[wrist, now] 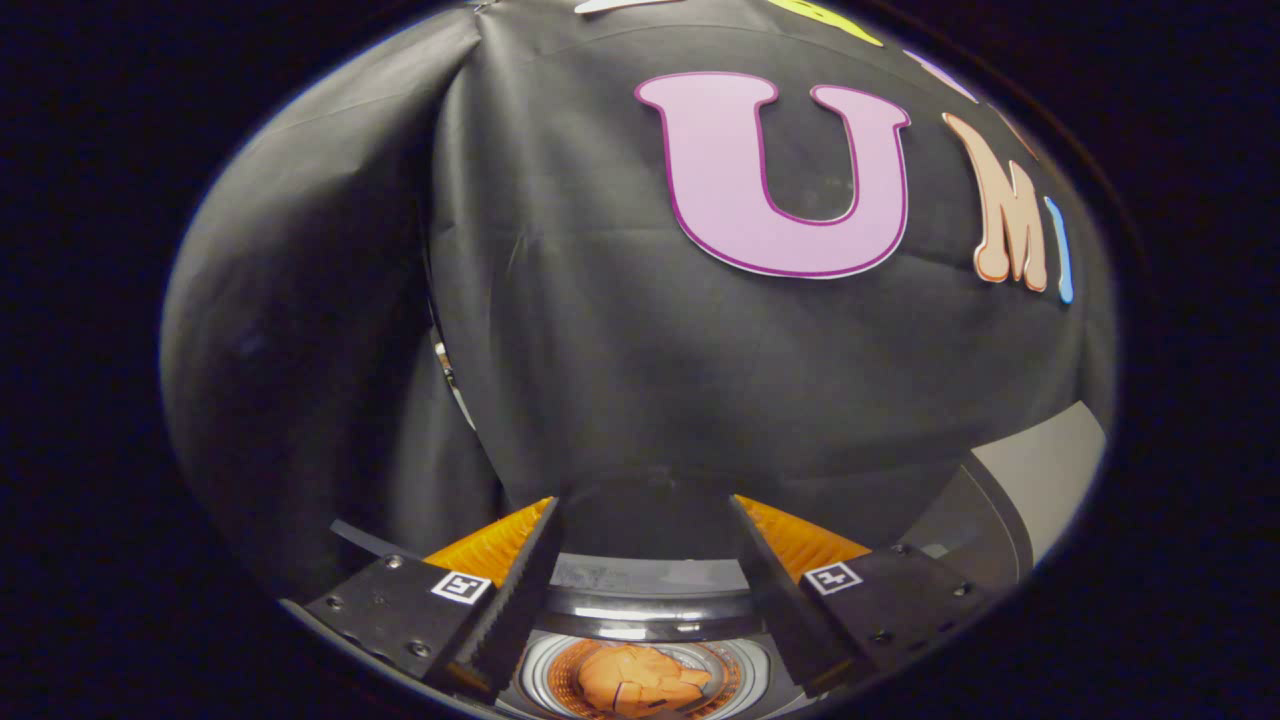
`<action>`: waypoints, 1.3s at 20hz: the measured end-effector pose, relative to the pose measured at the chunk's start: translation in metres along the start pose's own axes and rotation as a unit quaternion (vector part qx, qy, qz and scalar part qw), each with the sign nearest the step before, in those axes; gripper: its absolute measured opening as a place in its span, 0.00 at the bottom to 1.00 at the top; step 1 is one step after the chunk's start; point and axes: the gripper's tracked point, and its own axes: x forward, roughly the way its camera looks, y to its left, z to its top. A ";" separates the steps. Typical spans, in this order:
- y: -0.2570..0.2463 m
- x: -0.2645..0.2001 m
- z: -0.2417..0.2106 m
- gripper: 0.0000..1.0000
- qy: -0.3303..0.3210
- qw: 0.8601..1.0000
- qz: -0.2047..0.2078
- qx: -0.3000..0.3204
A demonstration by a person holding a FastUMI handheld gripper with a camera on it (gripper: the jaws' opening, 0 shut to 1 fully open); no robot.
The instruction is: Put the clothes into the washing machine and then close the washing machine lid.
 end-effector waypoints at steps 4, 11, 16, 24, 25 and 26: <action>-0.003 0.002 0.001 0.98 -0.007 1.000 -0.003 0.000; -0.003 0.002 -0.001 0.98 -0.014 1.000 0.007 0.001; -0.008 0.006 -0.007 0.99 -0.012 1.000 0.008 0.000; -0.007 0.002 -0.001 0.99 -0.016 1.000 0.000 -0.025; -0.006 0.002 -0.001 0.99 -0.020 1.000 0.008 -0.015; -0.008 0.004 0.000 0.99 -0.026 1.000 0.016 -0.005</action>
